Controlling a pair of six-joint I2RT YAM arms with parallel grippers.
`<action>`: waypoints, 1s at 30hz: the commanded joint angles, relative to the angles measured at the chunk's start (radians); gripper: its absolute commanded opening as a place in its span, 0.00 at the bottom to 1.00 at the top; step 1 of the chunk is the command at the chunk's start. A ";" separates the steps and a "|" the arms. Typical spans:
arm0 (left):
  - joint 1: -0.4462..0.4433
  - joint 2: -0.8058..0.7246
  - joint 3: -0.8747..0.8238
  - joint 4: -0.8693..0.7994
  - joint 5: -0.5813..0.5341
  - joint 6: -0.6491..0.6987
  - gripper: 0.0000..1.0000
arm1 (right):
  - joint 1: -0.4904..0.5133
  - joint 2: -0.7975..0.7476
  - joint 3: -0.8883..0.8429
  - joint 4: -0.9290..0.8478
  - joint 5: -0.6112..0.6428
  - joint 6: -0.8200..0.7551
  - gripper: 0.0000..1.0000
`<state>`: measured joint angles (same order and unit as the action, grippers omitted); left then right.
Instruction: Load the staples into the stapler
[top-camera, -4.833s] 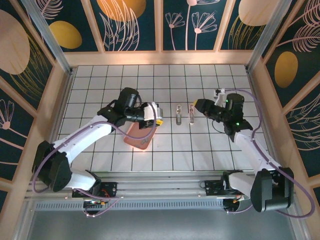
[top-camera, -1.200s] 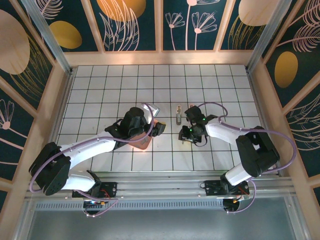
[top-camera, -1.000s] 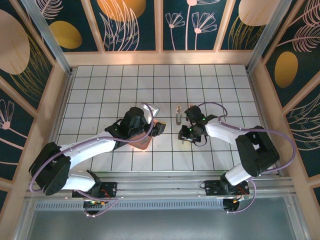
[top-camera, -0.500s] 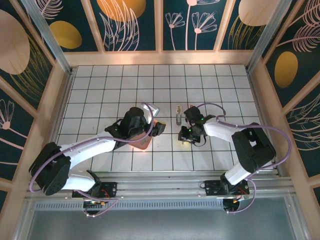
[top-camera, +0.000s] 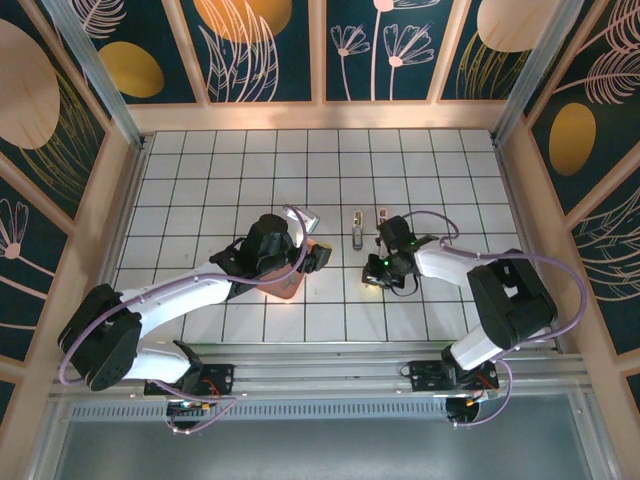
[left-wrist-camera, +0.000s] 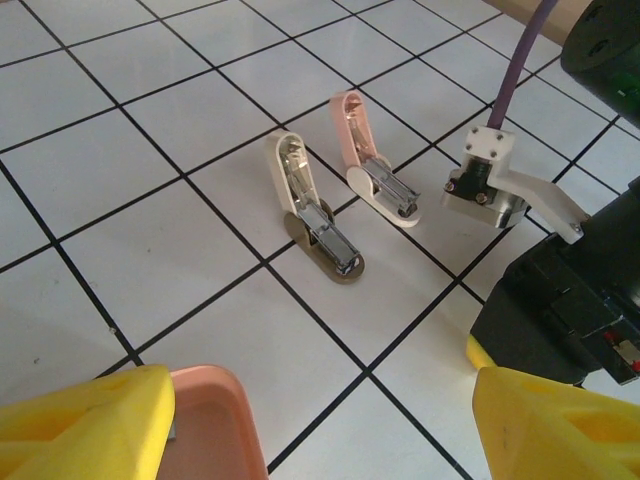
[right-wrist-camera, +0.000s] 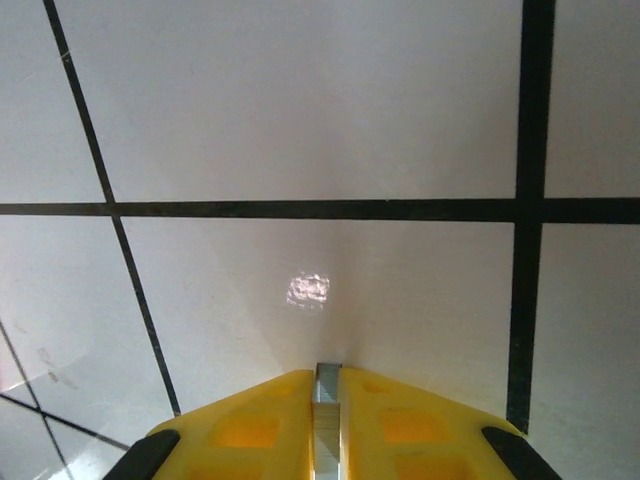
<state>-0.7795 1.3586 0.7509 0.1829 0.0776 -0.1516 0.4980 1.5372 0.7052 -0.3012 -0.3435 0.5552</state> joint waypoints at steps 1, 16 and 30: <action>0.005 0.018 -0.019 0.050 0.033 -0.004 0.78 | -0.028 -0.038 -0.067 0.053 -0.078 -0.019 0.16; 0.005 0.024 -0.081 0.207 0.181 0.150 0.77 | -0.092 -0.178 -0.238 0.356 -0.390 0.018 0.14; 0.005 0.037 -0.073 0.199 0.194 0.165 0.77 | -0.049 -0.054 -0.204 0.330 -0.352 0.002 0.16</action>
<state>-0.7788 1.3888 0.6777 0.3492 0.2527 -0.0032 0.4416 1.4689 0.4786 0.0376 -0.7044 0.5629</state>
